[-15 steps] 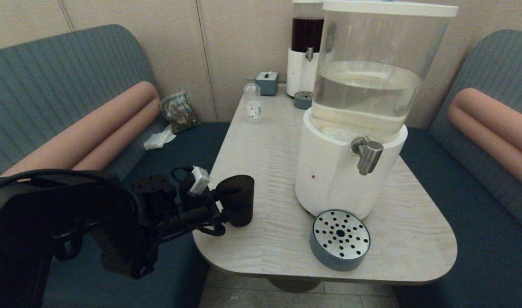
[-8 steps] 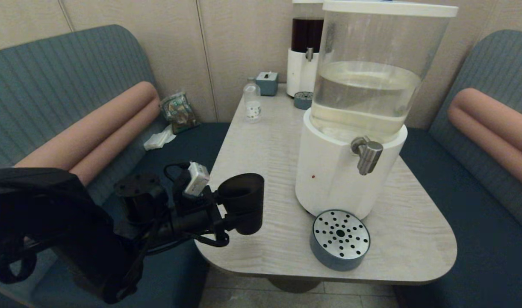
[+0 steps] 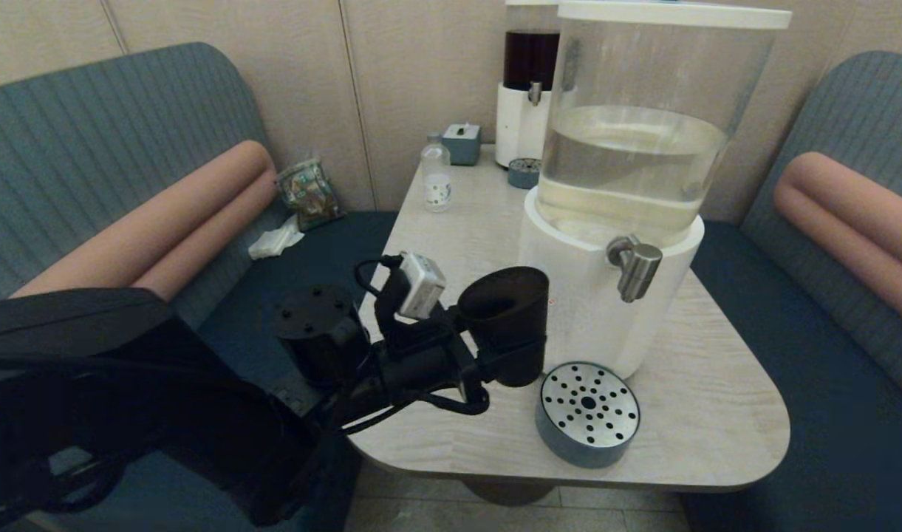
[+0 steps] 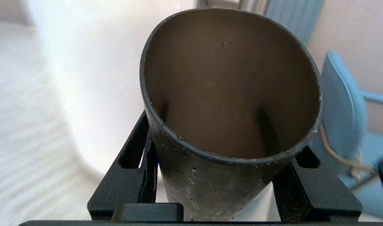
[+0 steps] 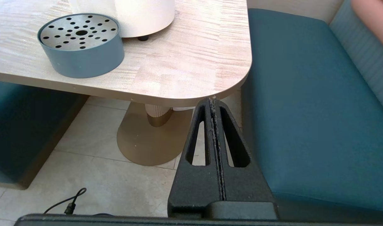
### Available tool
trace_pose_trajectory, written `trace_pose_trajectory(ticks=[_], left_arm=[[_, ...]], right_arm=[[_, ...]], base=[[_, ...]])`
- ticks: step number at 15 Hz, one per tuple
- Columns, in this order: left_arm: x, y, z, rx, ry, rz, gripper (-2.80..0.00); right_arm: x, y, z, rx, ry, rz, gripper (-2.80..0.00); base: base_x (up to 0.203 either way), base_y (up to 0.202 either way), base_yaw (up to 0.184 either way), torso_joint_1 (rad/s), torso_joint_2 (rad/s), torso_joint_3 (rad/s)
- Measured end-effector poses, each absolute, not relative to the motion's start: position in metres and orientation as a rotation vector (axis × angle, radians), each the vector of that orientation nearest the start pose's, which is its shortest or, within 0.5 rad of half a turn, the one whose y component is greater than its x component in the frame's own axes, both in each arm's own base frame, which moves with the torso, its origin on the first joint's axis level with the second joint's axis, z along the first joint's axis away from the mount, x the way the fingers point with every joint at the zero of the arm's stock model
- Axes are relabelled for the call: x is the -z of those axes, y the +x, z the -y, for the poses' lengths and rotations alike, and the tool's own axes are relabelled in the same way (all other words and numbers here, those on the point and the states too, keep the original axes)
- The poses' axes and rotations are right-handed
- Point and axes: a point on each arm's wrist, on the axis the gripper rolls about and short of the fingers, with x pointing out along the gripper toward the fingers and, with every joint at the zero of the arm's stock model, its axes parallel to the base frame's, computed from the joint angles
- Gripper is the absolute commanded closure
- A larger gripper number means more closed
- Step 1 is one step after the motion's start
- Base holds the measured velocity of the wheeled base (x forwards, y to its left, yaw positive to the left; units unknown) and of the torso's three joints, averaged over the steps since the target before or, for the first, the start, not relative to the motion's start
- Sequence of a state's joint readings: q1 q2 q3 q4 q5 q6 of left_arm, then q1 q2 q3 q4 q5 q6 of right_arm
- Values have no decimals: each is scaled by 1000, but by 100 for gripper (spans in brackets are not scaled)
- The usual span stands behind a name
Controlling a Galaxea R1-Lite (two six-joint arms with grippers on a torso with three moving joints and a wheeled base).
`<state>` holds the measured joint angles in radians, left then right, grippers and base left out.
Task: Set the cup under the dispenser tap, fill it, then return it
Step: Place it under the water dispenser
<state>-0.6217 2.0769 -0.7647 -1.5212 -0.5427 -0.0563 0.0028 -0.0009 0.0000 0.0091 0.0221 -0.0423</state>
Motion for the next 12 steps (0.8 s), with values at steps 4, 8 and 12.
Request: trace_pose_trajectory(ticks=[4, 8, 12], left_arm=[[-123, 297, 254, 1168, -104, 197, 0], [-110, 306, 274, 1169, -115, 200, 0], [-95, 306, 285, 1186, -121, 167, 0]], right_arm=[[-75, -23, 0, -25, -42, -8, 0], [-75, -23, 0, -25, -42, -8, 0], [-75, -23, 0, -25, -42, -8, 0]], base=[[0, 0, 0, 0, 0, 0], [0, 0, 0, 0, 0, 0], [0, 0, 0, 0, 0, 0]])
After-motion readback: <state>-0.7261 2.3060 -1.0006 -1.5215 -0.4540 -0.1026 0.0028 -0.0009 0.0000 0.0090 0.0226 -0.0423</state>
